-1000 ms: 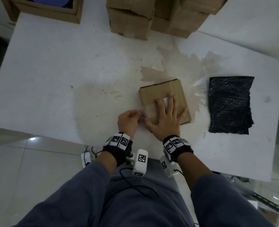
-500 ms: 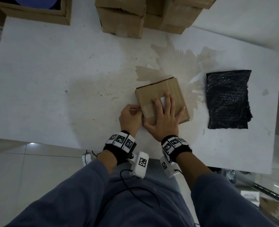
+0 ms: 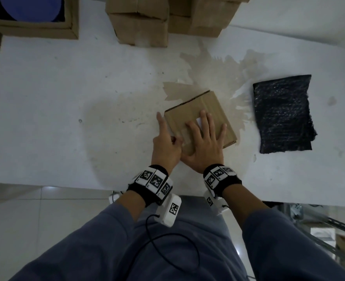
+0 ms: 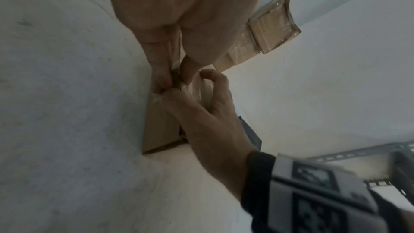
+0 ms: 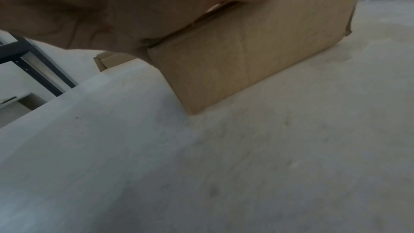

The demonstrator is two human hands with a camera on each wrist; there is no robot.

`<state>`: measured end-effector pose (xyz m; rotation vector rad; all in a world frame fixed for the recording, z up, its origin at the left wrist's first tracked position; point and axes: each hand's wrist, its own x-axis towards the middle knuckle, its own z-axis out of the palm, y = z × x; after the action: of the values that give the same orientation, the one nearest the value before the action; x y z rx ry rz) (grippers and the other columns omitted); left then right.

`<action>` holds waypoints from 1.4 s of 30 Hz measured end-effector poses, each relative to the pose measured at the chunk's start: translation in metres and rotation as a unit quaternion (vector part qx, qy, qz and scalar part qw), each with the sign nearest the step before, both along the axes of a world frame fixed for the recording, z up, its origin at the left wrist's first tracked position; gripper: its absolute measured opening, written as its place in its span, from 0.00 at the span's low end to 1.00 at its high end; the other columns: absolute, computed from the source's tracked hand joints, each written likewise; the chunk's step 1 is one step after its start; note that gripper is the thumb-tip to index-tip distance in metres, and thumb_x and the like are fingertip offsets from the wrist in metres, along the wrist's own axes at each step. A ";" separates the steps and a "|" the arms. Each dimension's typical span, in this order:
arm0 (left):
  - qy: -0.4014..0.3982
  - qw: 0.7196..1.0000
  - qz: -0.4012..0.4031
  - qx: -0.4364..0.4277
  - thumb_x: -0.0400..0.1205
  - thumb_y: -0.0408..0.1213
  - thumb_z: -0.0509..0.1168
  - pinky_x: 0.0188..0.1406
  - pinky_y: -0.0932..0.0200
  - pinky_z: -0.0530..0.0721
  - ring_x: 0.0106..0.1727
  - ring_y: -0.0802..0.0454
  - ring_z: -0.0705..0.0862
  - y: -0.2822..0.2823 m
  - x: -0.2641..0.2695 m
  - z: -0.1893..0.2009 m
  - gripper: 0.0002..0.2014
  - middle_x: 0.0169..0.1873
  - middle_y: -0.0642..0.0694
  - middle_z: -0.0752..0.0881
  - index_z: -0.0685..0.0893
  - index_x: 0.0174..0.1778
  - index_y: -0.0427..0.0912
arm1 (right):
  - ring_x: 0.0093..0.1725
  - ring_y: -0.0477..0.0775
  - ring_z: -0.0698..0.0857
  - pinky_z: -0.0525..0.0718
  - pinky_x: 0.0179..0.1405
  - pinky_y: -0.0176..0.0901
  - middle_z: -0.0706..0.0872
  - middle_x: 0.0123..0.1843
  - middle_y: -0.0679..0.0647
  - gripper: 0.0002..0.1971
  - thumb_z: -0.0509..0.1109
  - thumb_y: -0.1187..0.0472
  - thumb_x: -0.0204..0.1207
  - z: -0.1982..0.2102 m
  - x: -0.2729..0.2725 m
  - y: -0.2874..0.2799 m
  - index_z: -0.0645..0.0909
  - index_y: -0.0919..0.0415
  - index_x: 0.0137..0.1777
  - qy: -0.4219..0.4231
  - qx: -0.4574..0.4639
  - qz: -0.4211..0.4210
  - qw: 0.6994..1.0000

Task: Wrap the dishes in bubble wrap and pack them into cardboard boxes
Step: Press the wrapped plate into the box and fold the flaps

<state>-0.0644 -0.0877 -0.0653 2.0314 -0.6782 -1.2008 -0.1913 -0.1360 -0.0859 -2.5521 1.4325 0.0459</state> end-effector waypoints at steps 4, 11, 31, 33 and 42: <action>-0.058 0.986 -0.157 -0.001 0.83 0.37 0.65 0.46 0.46 0.89 0.39 0.48 0.88 -0.005 -0.009 0.007 0.51 0.41 0.43 0.88 0.27 0.81 0.64 | 0.87 0.60 0.51 0.46 0.79 0.78 0.54 0.88 0.55 0.45 0.76 0.36 0.60 0.007 -0.019 -0.037 0.68 0.50 0.78 -0.007 0.029 0.106 0.994; -0.346 0.800 -0.466 -0.154 0.66 0.50 0.78 0.71 0.34 0.72 0.75 0.35 0.68 -0.069 0.026 0.007 0.49 0.75 0.37 0.67 0.61 0.82 0.52 | 0.86 0.60 0.46 0.40 0.77 0.81 0.45 0.87 0.58 0.54 0.79 0.42 0.55 0.019 -0.026 -0.056 0.56 0.47 0.81 0.039 0.072 0.045 0.996; -0.371 0.743 -0.551 -0.080 0.63 0.63 0.74 0.78 0.23 0.51 0.86 0.35 0.39 -0.104 0.006 -0.023 0.64 0.86 0.35 0.42 0.42 0.86 0.44 | 0.86 0.56 0.51 0.52 0.81 0.70 0.54 0.86 0.56 0.40 0.70 0.34 0.59 0.017 -0.046 -0.083 0.68 0.45 0.73 -0.170 0.139 -0.097 0.971; -0.311 0.775 -0.543 -0.088 0.64 0.58 0.77 0.80 0.27 0.53 0.85 0.40 0.32 -0.100 0.012 -0.021 0.64 0.85 0.40 0.35 0.40 0.87 0.47 | 0.83 0.61 0.58 0.63 0.79 0.63 0.56 0.84 0.59 0.44 0.74 0.37 0.64 0.016 -0.053 -0.083 0.62 0.49 0.78 -0.198 0.103 -0.205 0.953; -0.236 0.864 -0.435 -0.093 0.65 0.61 0.78 0.83 0.32 0.49 0.84 0.45 0.28 -0.043 0.078 -0.014 0.59 0.81 0.48 0.24 0.47 0.86 0.57 | 0.64 0.63 0.82 0.83 0.62 0.61 0.81 0.69 0.57 0.50 0.73 0.29 0.64 0.005 -0.017 -0.074 0.58 0.53 0.80 -0.207 0.217 -0.320 0.899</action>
<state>0.0135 -0.1310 -0.0791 1.8815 -2.0261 -0.9941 -0.2084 -0.2100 -0.0804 -1.5333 1.7511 -0.2385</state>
